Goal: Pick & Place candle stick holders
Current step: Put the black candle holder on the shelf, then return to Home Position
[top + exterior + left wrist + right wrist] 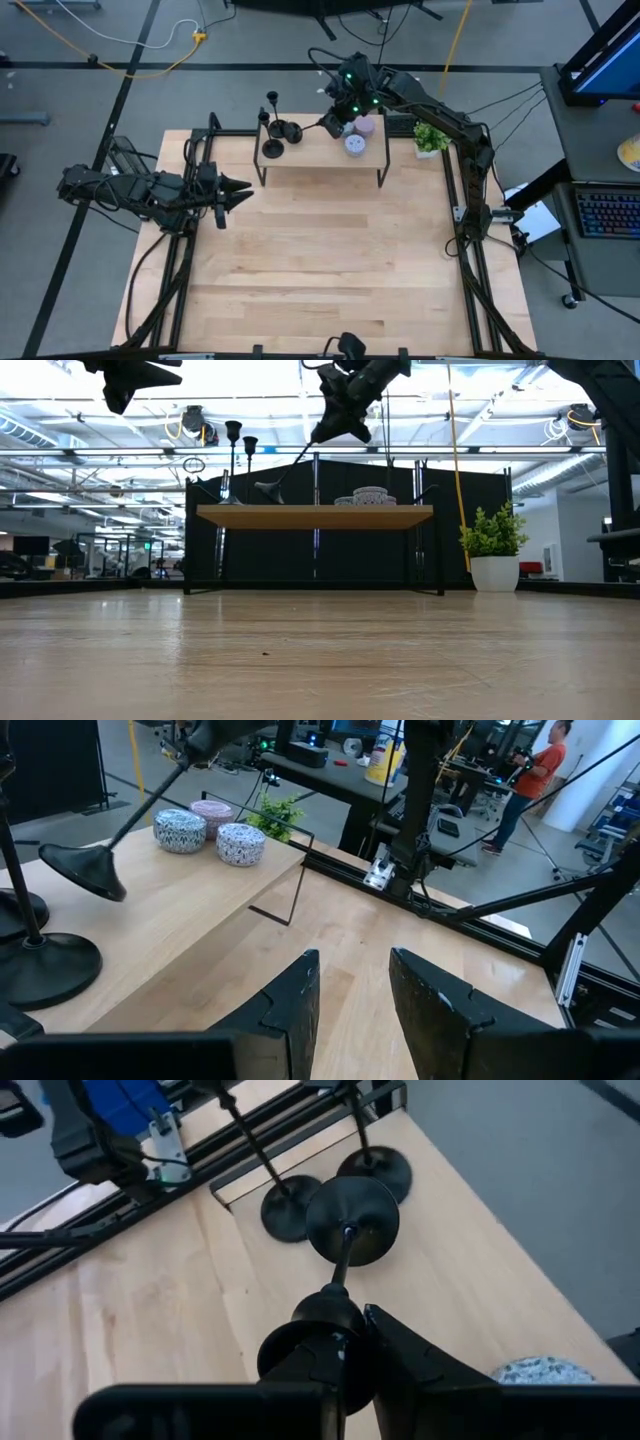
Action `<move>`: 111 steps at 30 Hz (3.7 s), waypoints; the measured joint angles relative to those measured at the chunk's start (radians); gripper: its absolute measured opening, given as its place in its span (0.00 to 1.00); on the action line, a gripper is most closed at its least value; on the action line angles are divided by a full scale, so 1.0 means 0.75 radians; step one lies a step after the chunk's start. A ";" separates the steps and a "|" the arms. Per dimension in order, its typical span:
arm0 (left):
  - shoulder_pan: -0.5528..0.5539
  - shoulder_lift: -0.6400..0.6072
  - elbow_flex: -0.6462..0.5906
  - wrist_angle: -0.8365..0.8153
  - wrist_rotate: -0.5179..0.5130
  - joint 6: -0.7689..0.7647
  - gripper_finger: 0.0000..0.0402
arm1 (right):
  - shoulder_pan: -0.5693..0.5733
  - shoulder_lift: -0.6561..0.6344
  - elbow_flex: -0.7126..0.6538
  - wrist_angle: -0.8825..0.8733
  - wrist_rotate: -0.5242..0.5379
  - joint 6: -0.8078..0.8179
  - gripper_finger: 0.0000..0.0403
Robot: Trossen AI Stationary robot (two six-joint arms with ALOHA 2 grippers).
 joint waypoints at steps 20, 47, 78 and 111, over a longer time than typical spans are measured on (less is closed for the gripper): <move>0.000 0.000 0.000 -0.001 -0.001 -0.002 0.32 | 0.000 0.000 0.000 -0.059 0.001 -0.005 0.05; 0.000 0.000 0.000 -0.002 -0.001 0.000 0.32 | 0.000 -0.001 0.000 0.088 0.002 -0.006 0.27; 0.000 -0.001 0.000 -0.056 -0.001 0.000 0.32 | 0.003 -0.083 -0.001 0.053 0.042 -0.146 0.16; -0.138 -0.386 -0.097 -0.289 0.083 0.080 0.32 | 0.344 -0.882 -1.088 0.545 0.461 0.027 0.00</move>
